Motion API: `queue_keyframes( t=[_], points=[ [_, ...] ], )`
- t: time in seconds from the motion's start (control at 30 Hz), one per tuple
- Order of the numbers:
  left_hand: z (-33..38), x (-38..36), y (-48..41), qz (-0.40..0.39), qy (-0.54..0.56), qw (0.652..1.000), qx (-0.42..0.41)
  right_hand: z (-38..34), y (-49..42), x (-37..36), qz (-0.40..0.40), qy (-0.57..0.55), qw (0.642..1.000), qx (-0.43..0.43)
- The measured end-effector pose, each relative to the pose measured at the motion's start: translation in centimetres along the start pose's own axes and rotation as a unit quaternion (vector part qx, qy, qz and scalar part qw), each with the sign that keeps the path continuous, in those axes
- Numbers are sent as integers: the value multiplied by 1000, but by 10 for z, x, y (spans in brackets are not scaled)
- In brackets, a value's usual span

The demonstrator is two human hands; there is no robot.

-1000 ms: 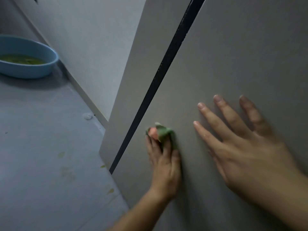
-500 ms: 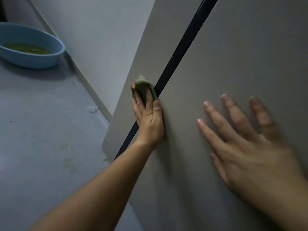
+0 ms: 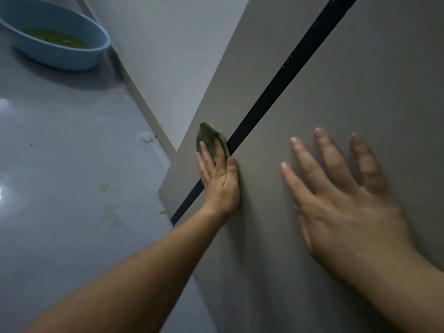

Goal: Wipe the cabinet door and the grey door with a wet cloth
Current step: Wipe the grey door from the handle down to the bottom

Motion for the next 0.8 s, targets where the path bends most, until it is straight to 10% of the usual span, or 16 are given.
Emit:
queue_keyframes(
  t=[0.23,0.67,0.8],
  points=[
    [-36,-34,123,-67,-1,998,-10,-33,-3,-11,-14,-39,999,3],
    [6,9,-37,-52,-13,985,-164,-76,-24,-32,-28,-61,998,-15],
    [-76,41,-41,1,12,1000,-18,-83,-28,-38,-29,-66,997,-9]
  ],
)
Point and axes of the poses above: each hand's wrist, its own y-axis away from the middle knuckle, its own x-axis out of the back of the hand, z = x × y, the point moved 7 cm from there along -y, towards the middle knuckle, and after that the axes turned 14 degrees about y, right-handed, at the moved point
